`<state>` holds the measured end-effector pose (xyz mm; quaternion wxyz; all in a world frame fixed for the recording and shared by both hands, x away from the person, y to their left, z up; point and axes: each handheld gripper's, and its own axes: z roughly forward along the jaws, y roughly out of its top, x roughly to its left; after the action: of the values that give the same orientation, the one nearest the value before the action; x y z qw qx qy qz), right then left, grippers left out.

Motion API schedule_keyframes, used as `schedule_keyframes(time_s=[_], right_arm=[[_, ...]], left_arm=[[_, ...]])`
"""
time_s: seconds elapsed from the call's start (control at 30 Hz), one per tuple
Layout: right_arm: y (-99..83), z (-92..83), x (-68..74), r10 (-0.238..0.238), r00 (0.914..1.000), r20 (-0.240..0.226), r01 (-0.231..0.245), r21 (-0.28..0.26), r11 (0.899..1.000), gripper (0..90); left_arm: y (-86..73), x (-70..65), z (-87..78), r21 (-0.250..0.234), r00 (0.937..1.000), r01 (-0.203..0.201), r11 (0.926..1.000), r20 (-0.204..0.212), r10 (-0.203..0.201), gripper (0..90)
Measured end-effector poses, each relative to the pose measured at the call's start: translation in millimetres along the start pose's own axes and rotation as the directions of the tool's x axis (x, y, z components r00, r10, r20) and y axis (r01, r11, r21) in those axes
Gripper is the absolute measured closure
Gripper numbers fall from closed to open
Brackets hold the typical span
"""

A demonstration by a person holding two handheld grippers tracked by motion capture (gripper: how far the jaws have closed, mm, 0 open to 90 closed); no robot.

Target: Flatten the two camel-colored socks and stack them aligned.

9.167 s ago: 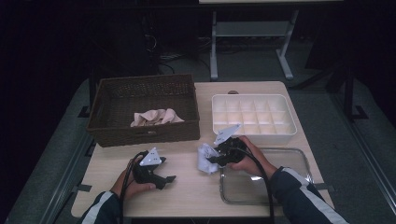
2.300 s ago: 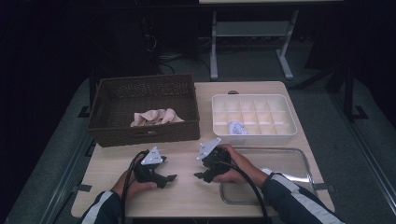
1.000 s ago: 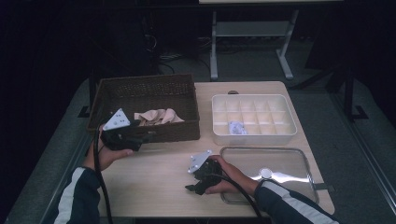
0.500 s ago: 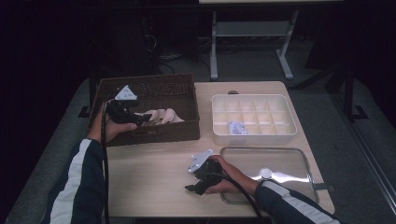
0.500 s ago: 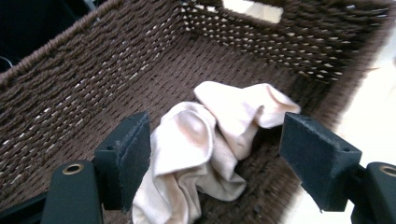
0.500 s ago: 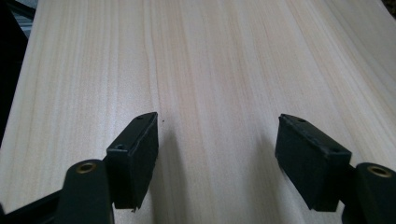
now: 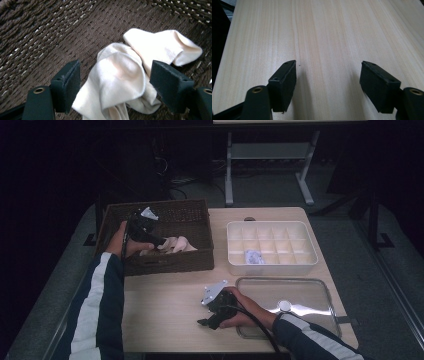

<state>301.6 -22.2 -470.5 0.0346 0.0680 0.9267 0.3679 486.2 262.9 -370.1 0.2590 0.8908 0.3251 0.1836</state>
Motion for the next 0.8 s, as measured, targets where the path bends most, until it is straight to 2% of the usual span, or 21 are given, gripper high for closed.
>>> schedule_keyframes(time_s=[0.07, 0.1, 0.17, 0.27, 0.33, 0.43, 0.5, 0.57, 0.6, 0.67, 0.73, 0.77, 0.8], right_arm=[[0.0, 0.1, -0.3, -0.003, 1.0, -0.002, 0.003, -0.001, 1.0, 28.5], [-0.1, 0.1, -0.4, -0.003, 1.0, -0.003, 0.003, -0.001, 1.0, 28.4], [-0.2, 0.1, -0.4, 0.001, 1.0, -0.007, -0.001, -0.001, 1.0, 28.4], [-0.3, 0.2, -0.7, -0.002, 1.0, -0.008, 0.002, -0.002, 1.0, 28.2], [-0.8, 0.2, -0.9, -0.003, 1.0, -0.009, 0.003, -0.005, 1.0, 28.3], [-1.3, -0.2, -0.7, 0.0, 1.0, -0.009, 0.0, -0.008, 1.0, 28.2], [-1.8, 0.4, -1.5, -0.006, 0.9999, -0.009, 0.006, -0.014, 1.0, 27.4], [-1.9, 0.4, -1.5, -0.006, 1.0, -0.008, 0.006, -0.014, 1.0, 27.4], [-2.0, 0.4, -1.5, -0.006, 1.0, -0.007, 0.006, -0.015, 1.0, 27.4], [-2.2, 0.2, -1.0, 0.001, 1.0, -0.009, -0.001, -0.011, 1.0, 27.3], [-2.3, 0.3, -1.5, -0.005, 1.0, -0.008, 0.005, -0.014, 1.0, 27.2], [-2.3, 0.3, -1.5, -0.005, 1.0, -0.008, 0.005, -0.015, 1.0, 27.2], [-2.4, 0.2, -1.4, -0.005, 1.0, -0.008, 0.005, -0.015, 1.0, 27.2]], left_arm=[[2.6, -1.2, 5.6, 0.001, 0.9999, -0.004, 1.0, 0.017, 0.004, 24.4], [5.5, -2.8, 8.8, 0.011, 0.9991, -0.005, 0.9999, 0.041, 0.004, 24.3], [13.0, -8.2, 13.4, -0.001, 0.9969, -0.033, 0.9995, 0.072, 0.033, 23.7], [22.7, -13.1, 19.4, -0.043, 0.9925, -0.023, 0.9988, 0.119, 0.028, 24.0], [24.8, -15.7, 26.0, -0.048, 0.989, -0.007, 0.9988, 0.147, 0.014, 24.6], [27.5, -24.5, 42.3, 0.014, 0.9818, -0.045, 0.9989, 0.185, 0.042, 24.5], [29.5, -29.8, 51.4, 0.067, 0.9788, -0.077, 0.9947, 0.195, 0.063, 24.5], [30.4, -30.6, 57.3, 0.109, 0.9825, -0.096, 0.9895, 0.17, 0.076, 25.0], [29.8, -29.8, 60.5, 0.137, 0.9855, -0.073, 0.9878, 0.162, 0.051, 25.2], [29.0, -29.9, 65.9, 0.182, 0.987, -0.076, 0.9804, 0.153, 0.048, 26.1], [29.5, -33.4, 71.9, 0.233, 0.9877, -0.104, 0.967, 0.138, 0.073, 31.0], [29.9, -35.0, 74.1, 0.252, 0.9872, -0.131, 0.9587, 0.122, 0.103, 37.1], [29.8, -36.5, 75.1, 0.257, 0.9872, -0.135, 0.9569, 0.118, 0.107, 50.0]])
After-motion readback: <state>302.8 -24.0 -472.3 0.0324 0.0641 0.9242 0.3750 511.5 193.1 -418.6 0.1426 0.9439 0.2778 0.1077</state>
